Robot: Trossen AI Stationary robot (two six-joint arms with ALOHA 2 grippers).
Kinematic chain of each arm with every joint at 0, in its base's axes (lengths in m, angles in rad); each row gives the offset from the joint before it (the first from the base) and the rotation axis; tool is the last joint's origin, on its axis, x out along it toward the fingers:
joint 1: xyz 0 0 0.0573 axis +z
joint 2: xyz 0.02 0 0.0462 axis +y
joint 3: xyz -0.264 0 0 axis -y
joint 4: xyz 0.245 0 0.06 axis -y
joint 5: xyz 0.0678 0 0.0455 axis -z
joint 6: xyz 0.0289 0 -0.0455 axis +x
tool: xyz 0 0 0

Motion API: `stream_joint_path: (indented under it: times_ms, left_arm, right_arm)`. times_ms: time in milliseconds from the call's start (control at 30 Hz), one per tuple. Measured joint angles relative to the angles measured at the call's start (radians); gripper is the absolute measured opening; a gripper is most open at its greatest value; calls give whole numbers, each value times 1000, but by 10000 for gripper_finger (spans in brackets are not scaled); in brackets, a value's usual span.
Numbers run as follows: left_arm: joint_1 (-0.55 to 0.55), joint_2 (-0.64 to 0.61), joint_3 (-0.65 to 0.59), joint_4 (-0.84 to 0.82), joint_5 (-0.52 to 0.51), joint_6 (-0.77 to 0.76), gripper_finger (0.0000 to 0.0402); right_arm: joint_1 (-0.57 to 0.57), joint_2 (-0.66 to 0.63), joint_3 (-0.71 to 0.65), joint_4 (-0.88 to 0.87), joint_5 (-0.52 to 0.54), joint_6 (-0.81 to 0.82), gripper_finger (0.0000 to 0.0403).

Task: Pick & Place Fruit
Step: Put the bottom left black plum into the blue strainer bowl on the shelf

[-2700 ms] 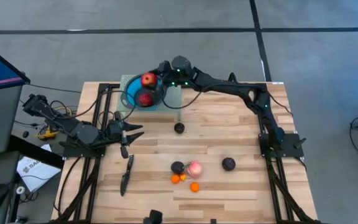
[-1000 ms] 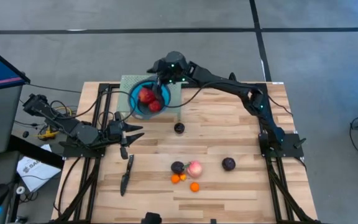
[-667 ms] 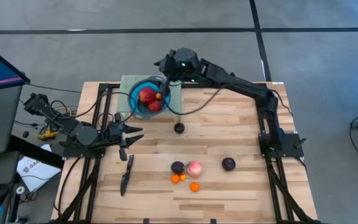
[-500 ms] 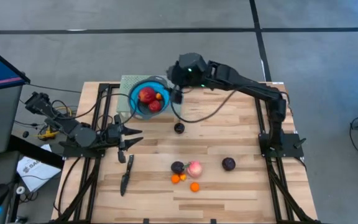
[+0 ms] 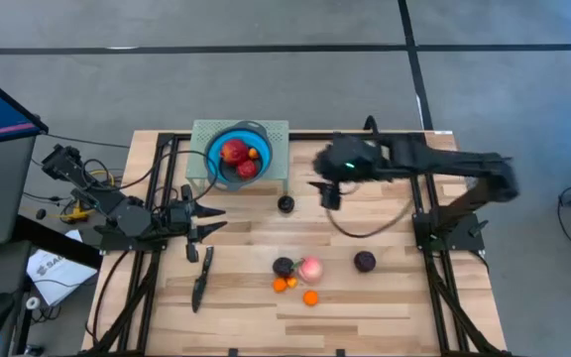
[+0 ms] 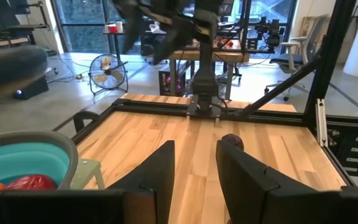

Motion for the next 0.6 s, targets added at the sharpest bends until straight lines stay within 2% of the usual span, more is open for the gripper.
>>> stream_joint_path:
  times_ms: [167, 333, 467, 600]
  left_arm:
    - [0, 0, 0, -1, 0, 0, 112]
    - [1, 5, 0, 1, 1, 40, 112]
    - [4, 43, 0, 23, 41, 117, 112]
    - [42, 146, 1, 127, 116, 168, 112]
  right_arm:
    - [62, -295, -387, 168, -1, 149, 247]
    - [147, -540, -710, 305, -3, 302, 245]
    - [242, -685, -937, 484, -6, 411, 245]
    - [327, -754, -1120, 715, -6, 495, 244]
